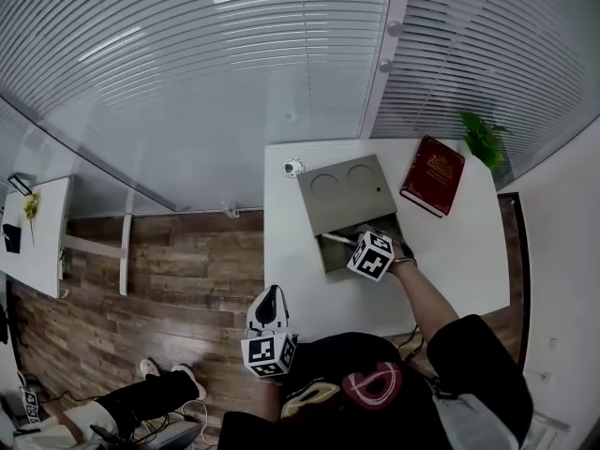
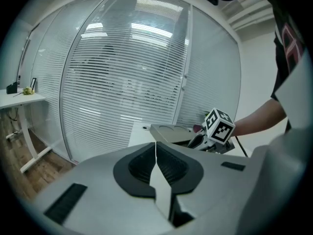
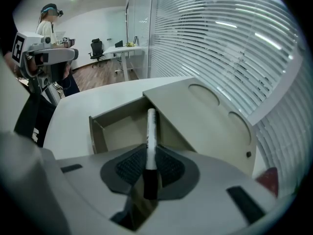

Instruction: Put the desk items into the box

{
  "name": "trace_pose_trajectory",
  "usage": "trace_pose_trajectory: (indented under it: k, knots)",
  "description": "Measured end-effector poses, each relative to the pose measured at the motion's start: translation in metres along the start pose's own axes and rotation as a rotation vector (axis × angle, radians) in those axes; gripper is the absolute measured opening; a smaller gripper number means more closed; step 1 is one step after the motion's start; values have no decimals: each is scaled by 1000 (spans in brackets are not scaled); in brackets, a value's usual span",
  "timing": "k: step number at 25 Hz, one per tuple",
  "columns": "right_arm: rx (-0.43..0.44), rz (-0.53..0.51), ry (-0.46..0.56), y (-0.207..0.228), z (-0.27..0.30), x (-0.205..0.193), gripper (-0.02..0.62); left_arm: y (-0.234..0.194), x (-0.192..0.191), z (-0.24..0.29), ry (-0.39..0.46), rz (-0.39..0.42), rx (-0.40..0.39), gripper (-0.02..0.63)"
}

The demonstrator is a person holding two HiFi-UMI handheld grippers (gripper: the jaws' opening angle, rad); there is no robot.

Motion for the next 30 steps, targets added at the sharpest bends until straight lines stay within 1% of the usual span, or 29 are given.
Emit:
trace_pose_trajectory:
  k: [3, 9, 12, 15, 18, 21, 25, 30]
  knots:
    - [12, 12, 4, 1, 0, 1, 72, -1, 1, 1, -4, -13, 2, 20]
    - [37, 62, 5, 3, 0, 0, 78, 2, -1, 5, -11, -13, -9, 20]
    - [32, 75, 8, 5, -1, -1, 91, 2, -1, 5, -15, -19, -9, 20]
    - [45, 92, 6, 6, -2, -3, 124, 0, -2, 5, -14, -11, -7, 20]
    - [53, 105, 12, 5, -6, -5, 132, -1, -3, 4, -17, -25, -4, 20]
    - [37, 122, 48, 5, -13, -2, 142, 0, -4, 3, -16, -26, -8, 20]
    - [41, 164, 106, 3, -24, -1, 147, 5, -2, 2, -7, -22, -19, 20]
    - [-51, 217, 205, -2, -44, -4, 159, 13, 0, 0, 0, -11, -47, 20]
Point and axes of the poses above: the fingertips, and each gripper's own axes: z forward along the fingers, y to its right, x out of its top, the point moved 2 cm from there along -z, backward along the fingers, and after that the axes turned 7 degrees about x, right-handed, at the moved point
